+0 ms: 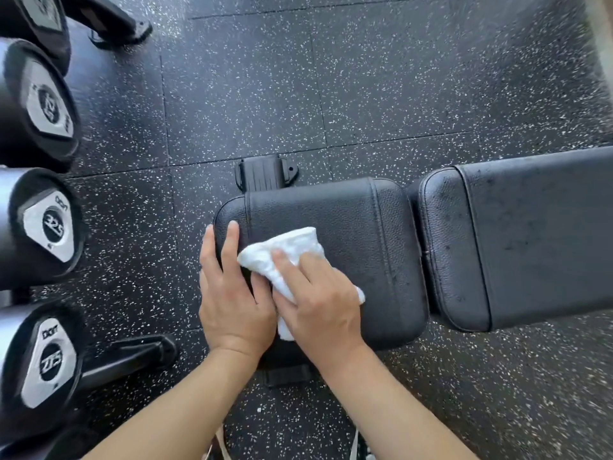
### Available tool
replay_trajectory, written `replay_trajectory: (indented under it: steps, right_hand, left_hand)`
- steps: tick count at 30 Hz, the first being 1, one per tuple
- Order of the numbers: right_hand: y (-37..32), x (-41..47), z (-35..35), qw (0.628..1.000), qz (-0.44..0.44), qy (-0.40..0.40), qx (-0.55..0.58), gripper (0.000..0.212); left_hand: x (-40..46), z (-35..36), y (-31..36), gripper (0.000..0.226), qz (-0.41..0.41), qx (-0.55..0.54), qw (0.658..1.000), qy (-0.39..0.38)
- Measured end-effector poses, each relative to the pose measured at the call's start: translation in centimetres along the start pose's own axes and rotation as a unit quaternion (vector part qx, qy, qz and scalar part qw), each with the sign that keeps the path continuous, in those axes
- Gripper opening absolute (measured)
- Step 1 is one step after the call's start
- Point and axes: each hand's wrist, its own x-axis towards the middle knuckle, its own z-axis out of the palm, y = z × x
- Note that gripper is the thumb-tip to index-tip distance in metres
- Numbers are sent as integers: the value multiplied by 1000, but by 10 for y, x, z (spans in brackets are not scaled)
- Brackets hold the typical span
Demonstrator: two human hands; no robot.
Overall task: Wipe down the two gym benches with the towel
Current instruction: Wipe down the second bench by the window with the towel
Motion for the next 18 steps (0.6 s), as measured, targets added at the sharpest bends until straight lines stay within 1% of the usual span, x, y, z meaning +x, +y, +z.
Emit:
replay_trajectory:
  steps: [2,4,7,9,11,14,16,18]
  right_hand:
    - [19,-22,-14,1000,-26,-11,-13,31]
    - [50,-44,-34,999,-31,-14,-42,31]
    - [88,-59,-62,997,3,-4,-73,30]
    - [95,-47,-63,995,43,18,-84,29]
    - [83,-20,-47,990,82,50,-99,31]
    - [50,25,-14,990,102,49,-84,39]
    - [25,22,-3,993,93,36,-69,39]
    - [8,-14,-7,997,59,11,-43,35]
  left_hand:
    - [0,0,0,69,9,6,1000,1]
    - [0,1,1,68,7,11,1000,2]
    - [-1,1,1,67,3,18,1000,5]
    - [-1,1,0,67,1,15,1000,5]
    - [-1,1,0,67,2,11,1000,4]
    - [0,1,0,66,5,12,1000,3]
    - [0,2,-1,66,9,6,1000,1]
    - [0,1,-2,66,14,2,1000,-2]
